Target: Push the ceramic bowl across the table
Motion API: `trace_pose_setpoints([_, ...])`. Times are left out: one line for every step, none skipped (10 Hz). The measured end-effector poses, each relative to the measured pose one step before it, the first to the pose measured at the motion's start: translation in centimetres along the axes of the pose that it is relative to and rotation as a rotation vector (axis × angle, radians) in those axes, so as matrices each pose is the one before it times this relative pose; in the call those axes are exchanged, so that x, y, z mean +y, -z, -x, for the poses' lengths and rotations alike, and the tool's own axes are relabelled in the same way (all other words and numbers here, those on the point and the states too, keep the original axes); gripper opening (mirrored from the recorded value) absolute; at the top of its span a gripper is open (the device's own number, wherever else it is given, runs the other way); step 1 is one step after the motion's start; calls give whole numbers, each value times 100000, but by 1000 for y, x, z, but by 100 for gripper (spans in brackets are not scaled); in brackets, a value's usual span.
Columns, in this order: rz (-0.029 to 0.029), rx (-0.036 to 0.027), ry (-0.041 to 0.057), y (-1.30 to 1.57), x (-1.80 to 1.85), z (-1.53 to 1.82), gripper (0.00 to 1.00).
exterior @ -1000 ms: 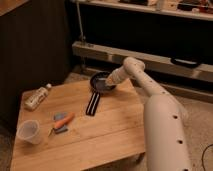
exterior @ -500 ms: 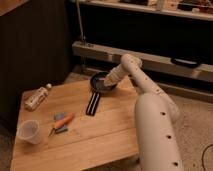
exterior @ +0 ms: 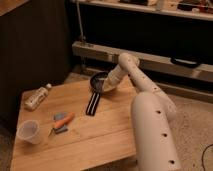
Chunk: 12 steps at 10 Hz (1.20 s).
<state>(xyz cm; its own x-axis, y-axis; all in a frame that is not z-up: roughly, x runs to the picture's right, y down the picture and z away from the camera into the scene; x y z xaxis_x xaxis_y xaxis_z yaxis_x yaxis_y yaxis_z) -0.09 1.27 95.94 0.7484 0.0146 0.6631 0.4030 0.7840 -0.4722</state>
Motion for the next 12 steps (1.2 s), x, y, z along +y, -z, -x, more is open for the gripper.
trace_pose_setpoints([3896,295,849,-1093,1194,613,0])
trace_pose_setpoints([3287,423,996,-1059,874,492,0])
trace_pose_setpoints([2269,128,809,-730,456,525,0])
trace_pose_setpoints([2012,-132,234,-150,213,251,0])
trace_pose_setpoints([1874,-723,-575,258,357,-118,0])
trace_pose_setpoints([2010,-1230,-301,609,545,138,0])
trace_pose_setpoints([3217,-1803,-28,773,1129,468,0])
trace_pose_setpoints([2807,-1977,-105,737,1226,603,0])
trace_pose_setpoints([3446,-2621,-526,166,1472,611,0])
trace_pose_setpoints([2644,-2159,-128,44,1037,629,0])
trace_pose_setpoints([2449,-1484,348,-172,856,739,0])
trace_pose_setpoints([1994,-639,159,-383,922,621,0])
